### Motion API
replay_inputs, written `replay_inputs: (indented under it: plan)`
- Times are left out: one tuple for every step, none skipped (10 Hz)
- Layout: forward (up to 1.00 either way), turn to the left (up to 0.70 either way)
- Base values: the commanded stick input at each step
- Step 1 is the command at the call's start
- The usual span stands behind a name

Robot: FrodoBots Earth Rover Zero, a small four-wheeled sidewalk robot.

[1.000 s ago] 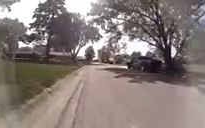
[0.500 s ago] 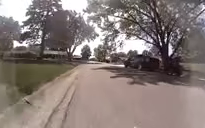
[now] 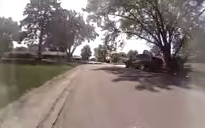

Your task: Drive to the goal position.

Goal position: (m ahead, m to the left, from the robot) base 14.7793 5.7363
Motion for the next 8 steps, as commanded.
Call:
replay_inputs:
  plan:
    - [1.0,0.08]
    - [1.0,0.26]
    - [1.0,0.39]
    - [1.0,0.36]
    - [1.0,0.1]
    - [1.0,0.03]
    - [1.0,0.03]
    - [1.0,0.03]
